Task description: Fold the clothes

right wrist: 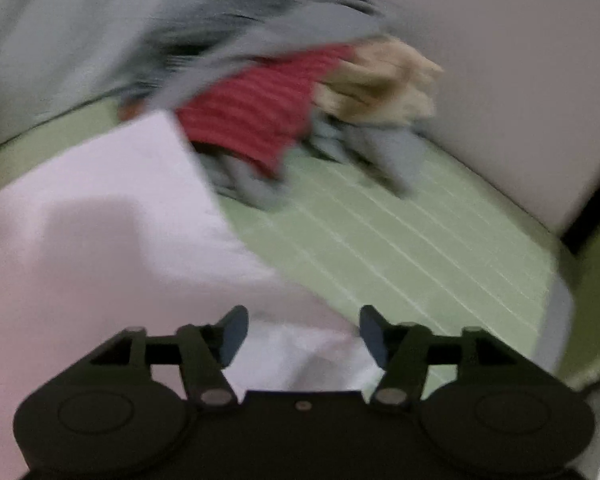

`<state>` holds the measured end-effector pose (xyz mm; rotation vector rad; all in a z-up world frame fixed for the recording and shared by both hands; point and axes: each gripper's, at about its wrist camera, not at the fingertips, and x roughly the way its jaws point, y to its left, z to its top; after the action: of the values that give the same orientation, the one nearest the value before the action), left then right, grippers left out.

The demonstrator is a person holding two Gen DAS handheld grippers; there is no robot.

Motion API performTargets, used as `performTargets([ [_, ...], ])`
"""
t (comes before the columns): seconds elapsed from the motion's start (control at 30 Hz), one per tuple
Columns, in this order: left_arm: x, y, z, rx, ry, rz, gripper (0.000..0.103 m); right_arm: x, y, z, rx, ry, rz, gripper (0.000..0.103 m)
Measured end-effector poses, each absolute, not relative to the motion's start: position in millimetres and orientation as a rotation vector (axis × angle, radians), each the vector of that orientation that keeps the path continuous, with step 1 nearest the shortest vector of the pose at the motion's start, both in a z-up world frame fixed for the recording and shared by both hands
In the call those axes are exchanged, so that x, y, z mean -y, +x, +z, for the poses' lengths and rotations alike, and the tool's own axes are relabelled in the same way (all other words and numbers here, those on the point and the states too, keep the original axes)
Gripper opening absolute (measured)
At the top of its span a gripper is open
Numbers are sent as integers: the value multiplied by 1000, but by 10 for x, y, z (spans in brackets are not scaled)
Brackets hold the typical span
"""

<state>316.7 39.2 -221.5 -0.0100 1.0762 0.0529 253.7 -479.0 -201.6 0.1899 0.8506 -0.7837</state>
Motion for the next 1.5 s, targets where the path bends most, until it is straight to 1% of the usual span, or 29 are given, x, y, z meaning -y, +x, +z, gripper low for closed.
performTargets([
  [0.07,-380,3147,-2221,-1068,-14,64,103,4918,2420,-2069,-860,277,-830,70],
  [0.1,-371,3137,-2224,-1064,-17,70,103,4970,2361,-2091,-856,315,-831,65],
  [0.13,-363,3131,-2226,-1061,-19,75,103,4999,2304,-2105,-838,348,-805,56],
  [0.17,-358,3131,-2225,-1060,-21,77,103,5018,2257,-2107,-818,373,-780,26],
  [0.2,-356,3134,-2224,-1061,-22,77,103,5019,2226,-2094,-797,386,-758,18],
  [0.27,-355,3143,-2221,-1065,-23,74,103,4987,2159,-1990,-742,379,-737,13],
  [0.4,-394,3107,-2179,-1069,-20,54,103,4931,1997,-1717,-634,392,-741,12],
  [0.53,-596,2872,-2032,-999,-125,42,101,4966,2028,-1812,-696,381,-754,14],
  [0.63,-835,2685,-1892,-948,-221,74,99,4894,2174,-2038,-830,272,-768,19],
  [0.7,-1044,2569,-1806,-925,-278,108,96,4788,2197,-1962,-826,248,-793,25],
  [0.73,-1160,2512,-1780,-918,-308,126,93,4735,2200,-1905,-814,246,-803,36],
  [0.77,-1281,2453,-1761,-910,-337,150,93,4682,2202,-1849,-802,244,-813,53],
  [0.8,-1401,2395,-1742,-902,-366,173,93,4616,2218,-1802,-791,238,-814,61],
  [0.83,-1521,2336,-1723,-894,-395,196,93,4531,2254,-1769,-781,227,-800,64],
  [0.9,-1740,2239,-1698,-880,-441,244,93,4359,2333,-1710,-764,205,-766,79],
  [0.97,-1947,2199,-1715,-873,-461,294,93,4153,2447,-1704,-765,180,-683,86],
  [1.13,-2470,2194,-1819,-862,-555,389,93,3541,2678,-1894,-843,196,-372,94],
  [1.2,-2658,2208,-1860,-851,-597,414,93,3285,2699,-2007,-856,217,-262,95],
  [1.23,-2721,2232,-1870,-846,-609,418,93,3159,2699,-2061,-862,209,-229,97],
  [1.27,-2773,2257,-1876,-842,-621,415,93,3039,2690,-2106,-861,192,-207,101],
  [1.37,-2920,2354,-1923,-835,-651,390,94,2803,2620,-2184,-832,134,-210,103],
  [1.5,-3056,2441,-2015,-830,-655,391,94,2734,2547,-2270,-815,160,-263,103],
])
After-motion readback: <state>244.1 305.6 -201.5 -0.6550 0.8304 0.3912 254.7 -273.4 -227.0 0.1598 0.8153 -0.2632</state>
